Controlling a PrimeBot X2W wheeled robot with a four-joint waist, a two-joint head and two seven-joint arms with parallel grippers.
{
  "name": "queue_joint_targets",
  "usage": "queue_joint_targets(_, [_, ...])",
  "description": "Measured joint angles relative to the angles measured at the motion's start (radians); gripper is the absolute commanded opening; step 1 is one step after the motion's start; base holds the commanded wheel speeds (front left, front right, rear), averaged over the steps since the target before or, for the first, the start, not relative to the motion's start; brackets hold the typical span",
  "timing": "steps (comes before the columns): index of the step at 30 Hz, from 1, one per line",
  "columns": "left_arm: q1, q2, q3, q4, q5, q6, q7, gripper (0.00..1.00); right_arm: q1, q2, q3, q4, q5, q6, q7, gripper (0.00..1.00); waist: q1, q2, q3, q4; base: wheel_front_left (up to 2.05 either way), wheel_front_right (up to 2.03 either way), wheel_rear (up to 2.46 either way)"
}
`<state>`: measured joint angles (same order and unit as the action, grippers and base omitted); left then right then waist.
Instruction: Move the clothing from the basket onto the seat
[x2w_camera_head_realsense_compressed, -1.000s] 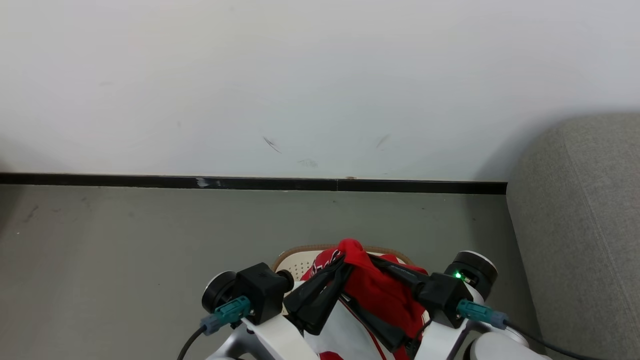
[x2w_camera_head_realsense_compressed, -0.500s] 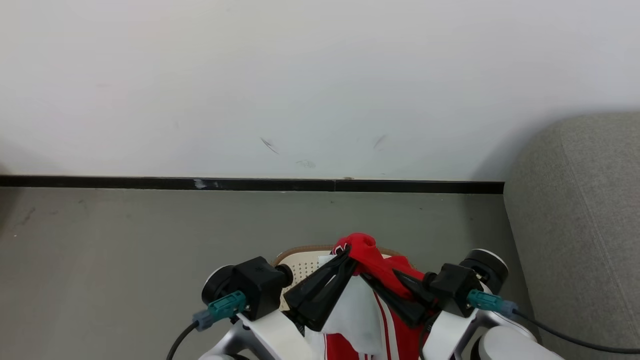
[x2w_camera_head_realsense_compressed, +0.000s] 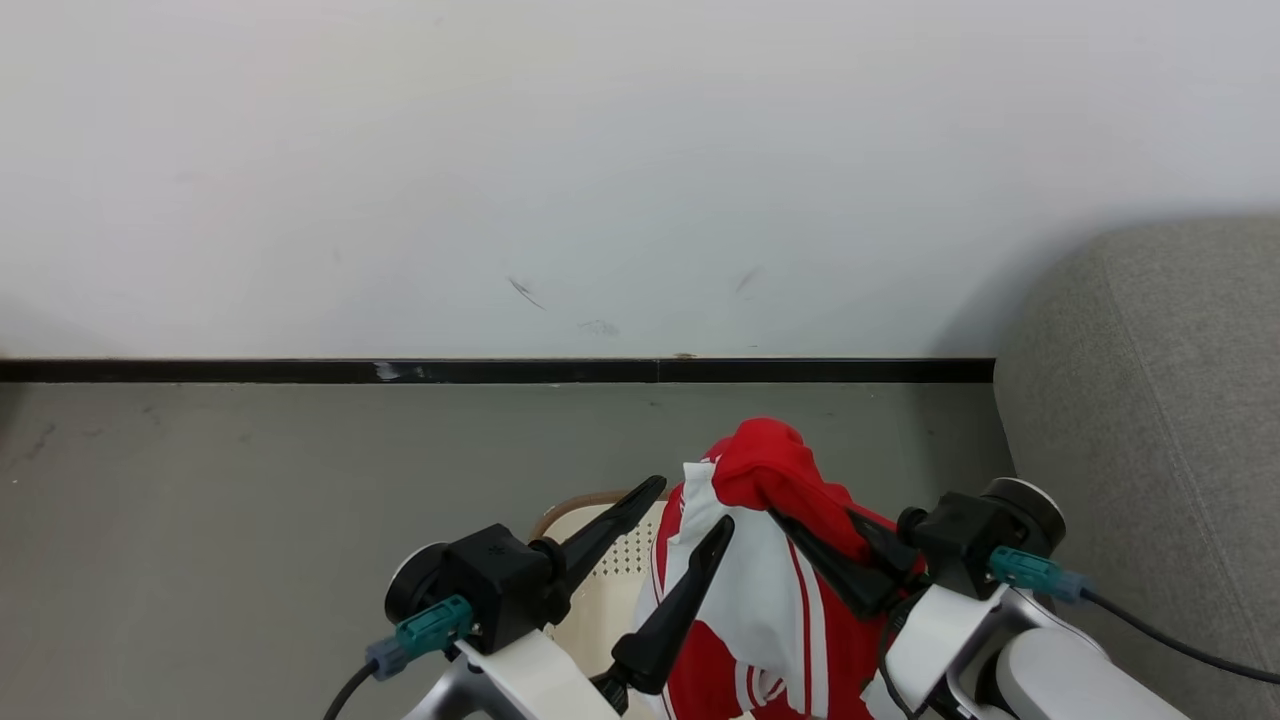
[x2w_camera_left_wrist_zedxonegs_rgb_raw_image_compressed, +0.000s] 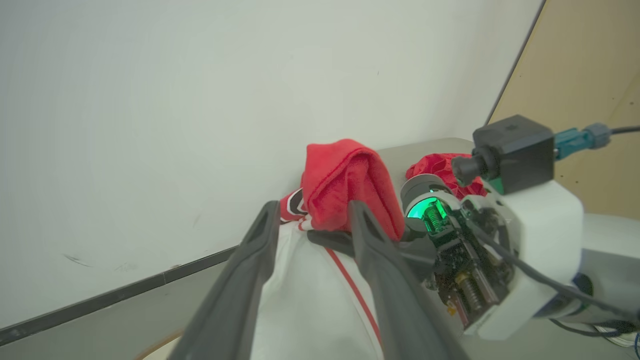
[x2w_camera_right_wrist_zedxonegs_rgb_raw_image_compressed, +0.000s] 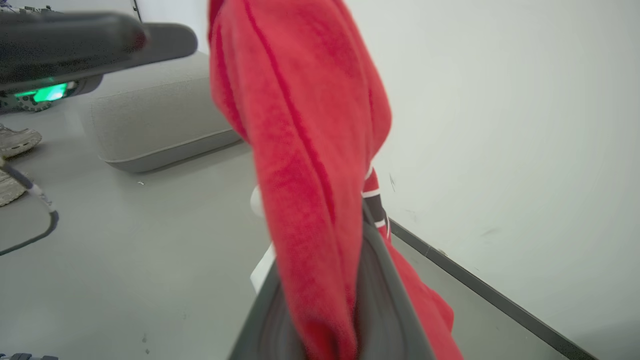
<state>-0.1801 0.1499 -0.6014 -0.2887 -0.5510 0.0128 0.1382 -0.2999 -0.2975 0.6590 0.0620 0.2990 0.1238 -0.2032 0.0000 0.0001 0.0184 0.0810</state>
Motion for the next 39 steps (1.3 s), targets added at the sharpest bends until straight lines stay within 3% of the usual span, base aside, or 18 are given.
queue_joint_targets(12, [0.03,0.014,-0.011,0.0,0.017,0.001,-0.027,1.0,0.051,-0.024,-0.111,-0.029,0.0,0.0,-0.001,0.0,0.0,0.0,-0.002,-0.025,0.0,0.0,0.0])
queue_joint_targets(20, [0.037,0.018,-0.016,0.002,0.017,-0.022,-0.058,1.0,0.084,-0.024,-0.161,-0.058,-0.003,0.0,0.0,0.0,0.0,0.0,-0.001,-0.048,0.0,0.0,0.0])
queue_joint_targets(39, [0.084,0.047,-0.009,0.024,0.025,-0.043,-0.122,1.0,0.179,-0.018,-0.291,-0.155,-0.054,0.0,0.028,0.0,0.0,0.0,0.015,-0.159,0.0,0.0,0.0])
